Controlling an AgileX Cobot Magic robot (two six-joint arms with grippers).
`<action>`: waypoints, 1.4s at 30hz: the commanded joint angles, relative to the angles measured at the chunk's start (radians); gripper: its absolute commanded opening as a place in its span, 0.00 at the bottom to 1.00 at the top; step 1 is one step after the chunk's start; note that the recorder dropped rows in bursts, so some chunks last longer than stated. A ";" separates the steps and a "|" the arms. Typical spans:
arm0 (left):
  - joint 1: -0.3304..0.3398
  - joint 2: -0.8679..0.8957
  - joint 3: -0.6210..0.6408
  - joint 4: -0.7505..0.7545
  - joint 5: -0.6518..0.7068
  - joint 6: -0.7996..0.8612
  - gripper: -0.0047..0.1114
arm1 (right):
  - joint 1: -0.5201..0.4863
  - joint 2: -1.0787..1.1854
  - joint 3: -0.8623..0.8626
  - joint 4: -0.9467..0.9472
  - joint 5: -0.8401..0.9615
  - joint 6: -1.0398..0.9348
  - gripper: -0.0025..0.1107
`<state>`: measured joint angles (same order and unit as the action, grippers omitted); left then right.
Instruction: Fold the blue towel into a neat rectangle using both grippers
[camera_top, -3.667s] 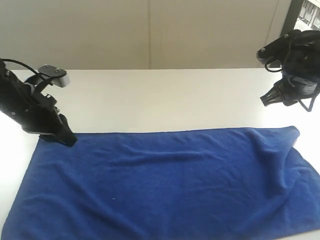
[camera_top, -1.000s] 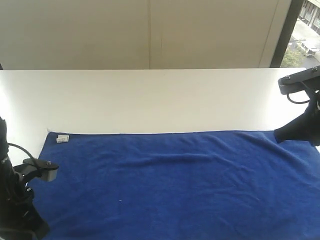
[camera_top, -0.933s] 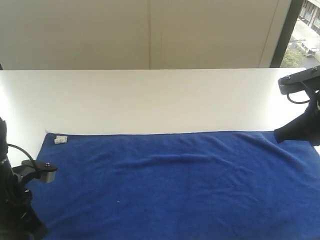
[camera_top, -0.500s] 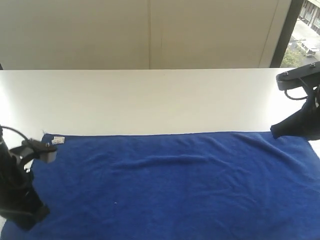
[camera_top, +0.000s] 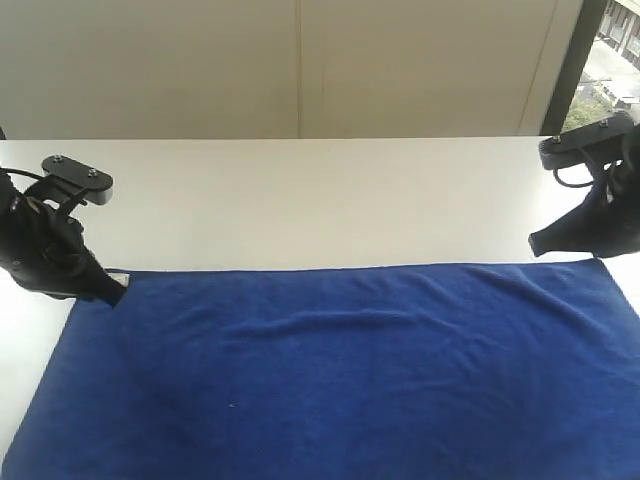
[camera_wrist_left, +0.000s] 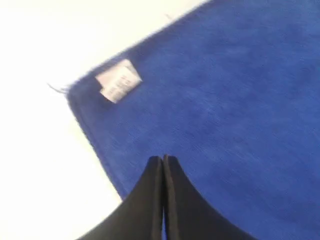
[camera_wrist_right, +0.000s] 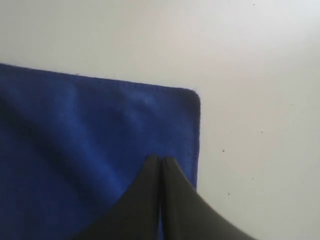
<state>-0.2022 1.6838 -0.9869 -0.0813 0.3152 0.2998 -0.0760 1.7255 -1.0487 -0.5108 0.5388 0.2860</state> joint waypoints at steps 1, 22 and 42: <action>0.039 0.102 -0.041 0.032 -0.130 -0.008 0.04 | -0.067 0.107 -0.060 -0.023 -0.032 0.002 0.02; 0.051 0.323 -0.205 0.107 -0.217 -0.004 0.04 | -0.123 0.402 -0.237 -0.036 -0.091 -0.017 0.02; 0.051 0.338 -0.213 0.119 -0.386 0.010 0.04 | -0.134 0.448 -0.294 -0.040 -0.052 -0.017 0.02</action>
<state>-0.1529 2.0212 -1.1981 0.0410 -0.0528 0.3119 -0.1987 2.1435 -1.3522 -0.5613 0.4601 0.2774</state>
